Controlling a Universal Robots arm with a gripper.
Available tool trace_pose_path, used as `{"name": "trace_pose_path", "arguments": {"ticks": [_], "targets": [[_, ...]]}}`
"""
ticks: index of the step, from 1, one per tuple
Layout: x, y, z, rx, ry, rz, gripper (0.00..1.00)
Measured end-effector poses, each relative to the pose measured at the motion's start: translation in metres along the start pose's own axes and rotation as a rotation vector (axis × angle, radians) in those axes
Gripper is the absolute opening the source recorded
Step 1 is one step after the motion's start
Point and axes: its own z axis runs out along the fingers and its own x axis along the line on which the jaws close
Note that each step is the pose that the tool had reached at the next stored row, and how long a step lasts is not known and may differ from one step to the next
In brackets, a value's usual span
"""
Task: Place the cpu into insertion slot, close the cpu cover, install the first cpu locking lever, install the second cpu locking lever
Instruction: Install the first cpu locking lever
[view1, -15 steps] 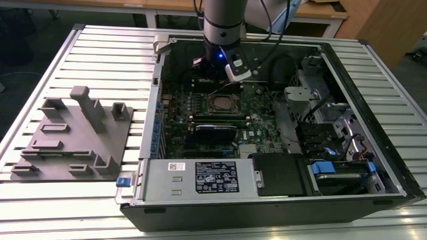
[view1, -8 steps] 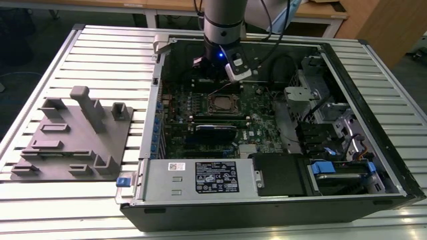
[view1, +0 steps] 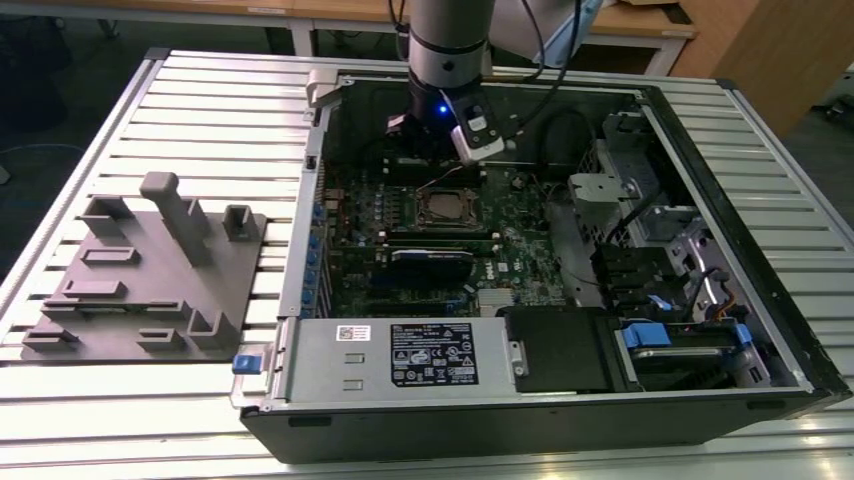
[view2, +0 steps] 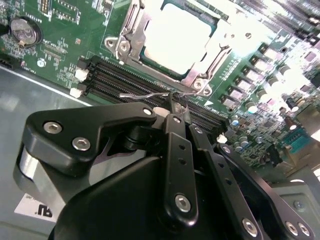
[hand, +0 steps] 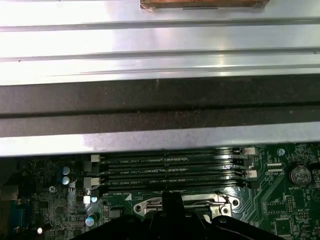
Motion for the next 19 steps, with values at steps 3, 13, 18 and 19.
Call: {"name": "trace_pose_path", "arguments": {"ticks": [3, 13, 18, 19], "targets": [[0.0, -0.0001, 0.0, 0.0019, -0.0001, 0.0, 0.11], [-0.0016, 0.0007, 0.0002, 0.0034, -0.0002, 0.0, 0.11], [-0.0026, 0.0032, 0.0005, 0.0034, -0.0002, 0.0, 0.11], [-0.0028, 0.0038, 0.0006, 0.0034, -0.0002, 0.0, 0.11]]}}
